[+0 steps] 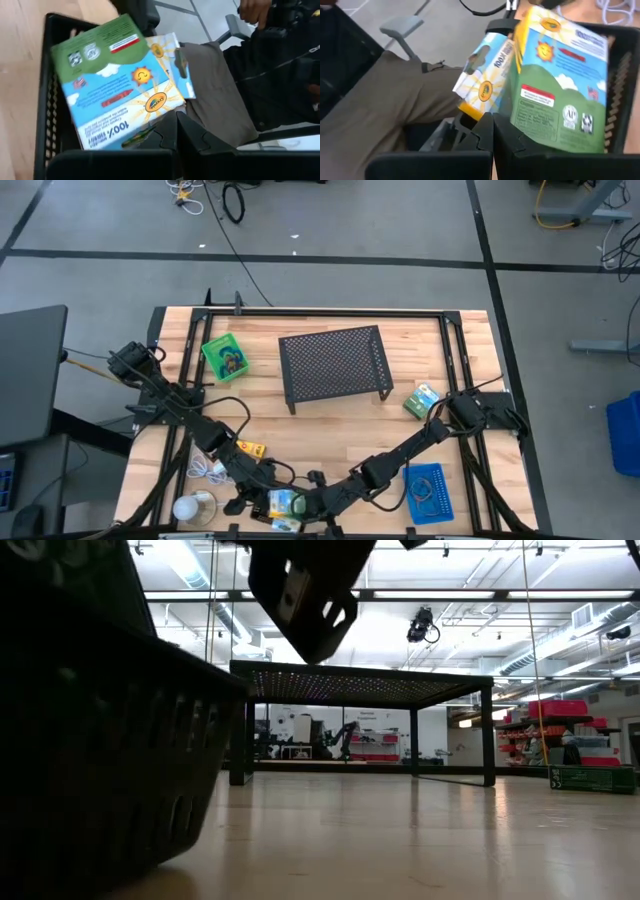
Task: Pick & Place Office Desk Supplies
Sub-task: Adjust the yellow crayon box in the black bin
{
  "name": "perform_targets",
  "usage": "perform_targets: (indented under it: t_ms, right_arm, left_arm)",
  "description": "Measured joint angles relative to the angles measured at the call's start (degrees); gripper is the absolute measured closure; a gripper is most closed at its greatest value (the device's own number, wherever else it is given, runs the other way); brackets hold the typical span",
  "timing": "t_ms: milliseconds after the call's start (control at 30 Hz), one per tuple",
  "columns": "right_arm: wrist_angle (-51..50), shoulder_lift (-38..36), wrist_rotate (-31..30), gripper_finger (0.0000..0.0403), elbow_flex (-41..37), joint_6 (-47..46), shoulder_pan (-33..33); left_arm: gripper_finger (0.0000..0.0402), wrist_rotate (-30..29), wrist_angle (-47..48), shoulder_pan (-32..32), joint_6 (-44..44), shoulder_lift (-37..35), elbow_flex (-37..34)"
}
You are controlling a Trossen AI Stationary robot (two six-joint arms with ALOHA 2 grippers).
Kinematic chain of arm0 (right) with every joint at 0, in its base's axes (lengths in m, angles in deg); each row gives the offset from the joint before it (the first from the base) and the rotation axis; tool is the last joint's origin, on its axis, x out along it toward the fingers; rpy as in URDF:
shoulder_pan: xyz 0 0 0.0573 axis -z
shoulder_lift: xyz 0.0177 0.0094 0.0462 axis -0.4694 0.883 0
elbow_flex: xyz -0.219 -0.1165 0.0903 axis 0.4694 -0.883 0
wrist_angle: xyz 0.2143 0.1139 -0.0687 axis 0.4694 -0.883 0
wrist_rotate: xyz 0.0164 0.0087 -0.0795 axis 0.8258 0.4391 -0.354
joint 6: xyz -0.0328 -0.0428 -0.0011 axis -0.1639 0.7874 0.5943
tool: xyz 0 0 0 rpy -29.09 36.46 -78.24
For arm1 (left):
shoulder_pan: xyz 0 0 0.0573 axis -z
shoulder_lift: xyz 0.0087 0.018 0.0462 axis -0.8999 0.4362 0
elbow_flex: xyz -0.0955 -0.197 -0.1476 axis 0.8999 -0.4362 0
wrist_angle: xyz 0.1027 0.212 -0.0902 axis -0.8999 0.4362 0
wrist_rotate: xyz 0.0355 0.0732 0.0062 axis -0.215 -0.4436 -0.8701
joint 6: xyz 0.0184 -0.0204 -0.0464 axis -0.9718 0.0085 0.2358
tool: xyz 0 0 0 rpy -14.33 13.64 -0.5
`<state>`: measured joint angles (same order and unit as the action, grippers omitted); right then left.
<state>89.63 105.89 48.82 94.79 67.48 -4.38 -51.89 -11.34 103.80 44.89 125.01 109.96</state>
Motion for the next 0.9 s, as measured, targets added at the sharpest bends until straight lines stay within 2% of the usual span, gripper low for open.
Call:
perform_targets:
  t_ms: [433,700,900]
  right_arm:
    - [-2.9,-0.1,-6.4,0.0403,0.0,-3.7,0.5]
    - [-3.7,0.3,-6.7,0.0403,0.0,-5.3,1.5]
    - [-4.0,0.6,-7.1,0.0403,0.0,-5.9,1.4]
  left_arm:
    - [0.0401,0.4,0.8,-0.7,-2.2,0.0,4.6]
    - [0.0401,0.5,1.2,-1.6,-2.3,0.0,4.8]
    - [0.0401,-1.1,7.2,0.8,1.3,-0.3,4.8]
